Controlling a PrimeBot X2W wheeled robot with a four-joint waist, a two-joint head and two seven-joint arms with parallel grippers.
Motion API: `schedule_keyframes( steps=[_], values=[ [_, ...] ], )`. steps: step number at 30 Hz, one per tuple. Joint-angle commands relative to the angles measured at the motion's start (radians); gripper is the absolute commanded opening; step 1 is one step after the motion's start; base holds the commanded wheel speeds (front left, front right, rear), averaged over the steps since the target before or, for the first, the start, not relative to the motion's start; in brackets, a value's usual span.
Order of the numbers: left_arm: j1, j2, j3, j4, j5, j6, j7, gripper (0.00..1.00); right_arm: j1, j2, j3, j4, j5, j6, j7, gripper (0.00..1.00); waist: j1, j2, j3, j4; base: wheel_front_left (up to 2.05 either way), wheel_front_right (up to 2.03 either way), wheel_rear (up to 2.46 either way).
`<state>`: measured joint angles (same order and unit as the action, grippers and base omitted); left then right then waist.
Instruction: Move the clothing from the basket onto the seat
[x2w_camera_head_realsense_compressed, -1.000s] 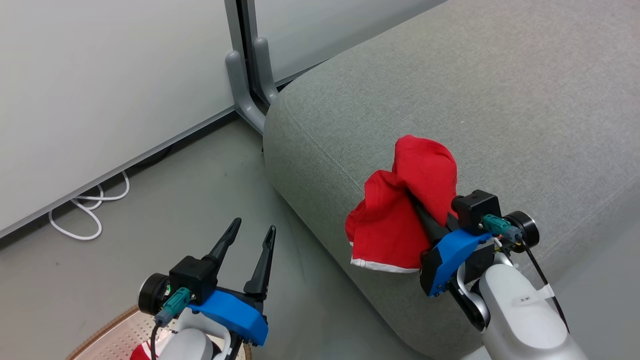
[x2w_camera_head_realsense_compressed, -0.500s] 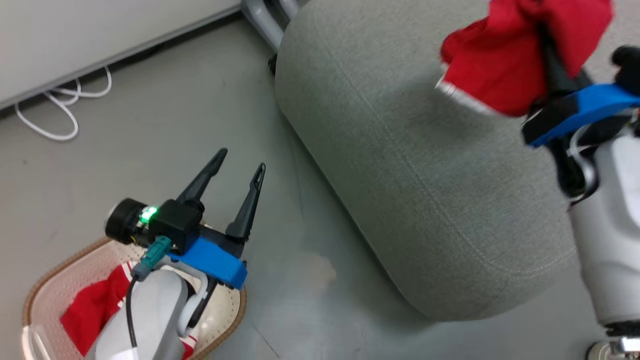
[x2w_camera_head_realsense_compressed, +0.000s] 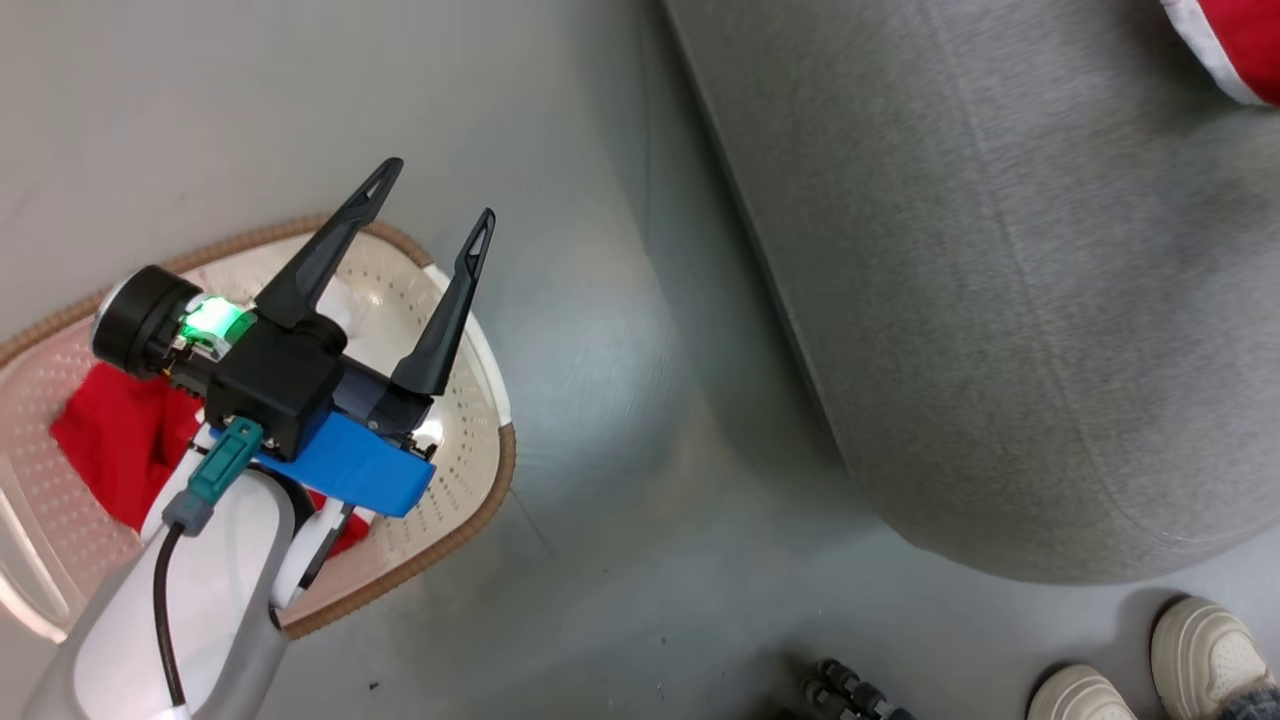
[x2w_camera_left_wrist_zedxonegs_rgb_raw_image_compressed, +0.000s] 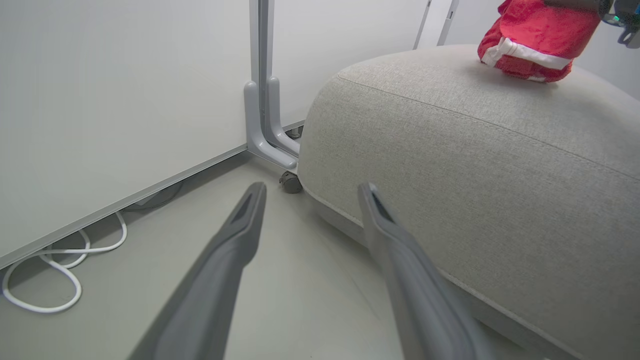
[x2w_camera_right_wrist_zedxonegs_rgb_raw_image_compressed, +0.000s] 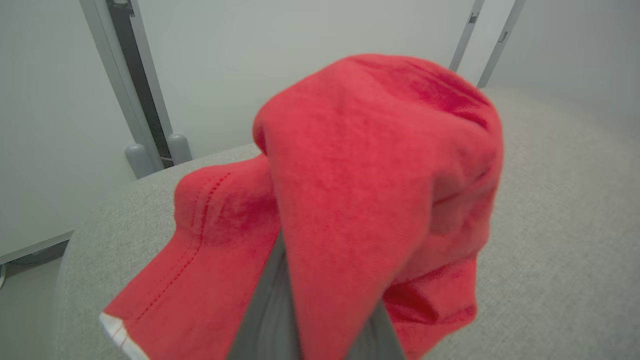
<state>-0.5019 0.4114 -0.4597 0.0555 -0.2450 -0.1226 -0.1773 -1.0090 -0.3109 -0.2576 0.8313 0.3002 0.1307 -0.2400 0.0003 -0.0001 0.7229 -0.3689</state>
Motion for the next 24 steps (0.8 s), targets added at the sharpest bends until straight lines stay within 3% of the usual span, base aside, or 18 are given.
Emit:
schedule_keyframes(
  steps=[1,12,14,15,16,24],
  values=[
    [0.001,0.006,0.006,-0.017,0.003,0.009,0.004,1.0,-0.011,-0.003,-0.009,0.014,-0.005,0.0,-0.01,0.0,-0.0003,0.0001,0.053,0.021,0.0,0.0,0.0],
    [0.02,0.008,-0.013,-0.047,-0.009,0.013,0.007,1.0,-0.003,0.014,-0.041,0.096,-0.036,0.0,-0.026,0.0,-0.0003,0.0001,0.035,0.02,0.0,0.0,0.0],
    [0.017,0.002,-0.02,-0.035,-0.014,0.012,0.001,1.0,0.003,0.011,-0.046,0.093,-0.05,0.0,-0.026,0.48,-0.0003,0.0001,0.021,0.024,0.0,0.0,0.0],
    [0.014,-0.003,-0.022,-0.028,-0.017,0.012,-0.003,1.0,0.006,0.01,-0.048,0.091,-0.057,0.0,-0.026,0.92,-0.0003,0.0001,0.013,0.026,0.0,0.0,0.0],
    [0.011,-0.008,-0.024,-0.018,-0.02,0.011,-0.009,1.0,0.01,0.01,-0.05,0.092,-0.062,0.0,-0.026,1.0,-0.0003,0.0001,0.003,0.029,0.0,0.0,0.0],
    [0.017,-0.084,-0.049,0.111,-0.061,0.004,-0.071,1.0,0.106,-0.021,-0.037,0.108,-0.1,0.0,-0.026,1.0,-0.0003,0.0001,-0.154,0.089,0.0,0.0,0.0]
  ],
)
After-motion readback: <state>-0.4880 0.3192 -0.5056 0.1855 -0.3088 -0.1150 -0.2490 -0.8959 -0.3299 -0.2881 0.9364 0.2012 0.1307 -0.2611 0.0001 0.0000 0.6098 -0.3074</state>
